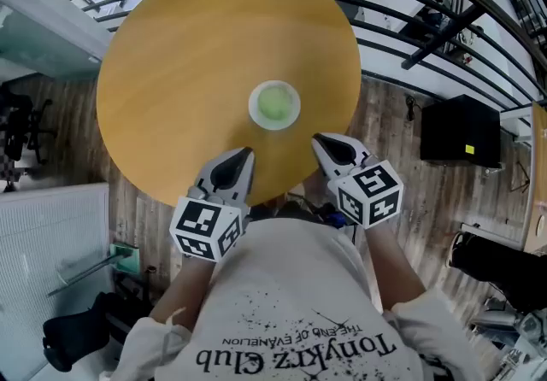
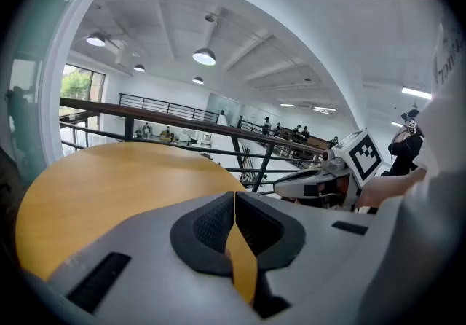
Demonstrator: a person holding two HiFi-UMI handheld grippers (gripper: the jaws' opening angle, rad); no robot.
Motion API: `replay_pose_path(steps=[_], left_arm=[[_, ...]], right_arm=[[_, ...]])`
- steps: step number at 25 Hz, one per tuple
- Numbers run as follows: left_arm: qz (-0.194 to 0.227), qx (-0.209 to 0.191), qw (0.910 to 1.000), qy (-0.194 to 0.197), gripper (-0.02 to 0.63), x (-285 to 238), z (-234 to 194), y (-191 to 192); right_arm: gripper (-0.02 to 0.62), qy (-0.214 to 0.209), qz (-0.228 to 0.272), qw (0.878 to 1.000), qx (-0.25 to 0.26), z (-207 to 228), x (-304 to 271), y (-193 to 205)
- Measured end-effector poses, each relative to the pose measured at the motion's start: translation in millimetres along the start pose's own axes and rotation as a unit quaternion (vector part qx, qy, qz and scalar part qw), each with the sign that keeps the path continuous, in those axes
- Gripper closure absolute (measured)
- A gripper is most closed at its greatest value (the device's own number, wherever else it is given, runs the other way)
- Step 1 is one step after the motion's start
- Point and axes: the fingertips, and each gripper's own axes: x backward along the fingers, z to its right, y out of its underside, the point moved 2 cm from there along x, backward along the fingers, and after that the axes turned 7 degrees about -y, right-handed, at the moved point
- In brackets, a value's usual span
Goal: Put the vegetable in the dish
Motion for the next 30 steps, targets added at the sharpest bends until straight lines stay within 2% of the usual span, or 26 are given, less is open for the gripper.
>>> replay_pose_path(steps=[4,14,30], left_arm=[[0.007,0.002,1.0,-0.001,0.58,2.4,-3.4,-4.4],[0.009,0.006,0.9999,-0.008,0.58,6.3,-8.2,-2.4],[0.001,0.001,0.9999,0.012,0.58,4.0,-10.0,4.2]], right_arm=[[0.566,-0.004,0.009,1.0,0.002,-5.1,-3.7,-7.4],[0.569,0.002,-0.003,1.0,0.017,-9.4,-6.7,-3.6],[0.569,0.02,-0.004,1.0,0.006,-10.3,-3.7,4.2]])
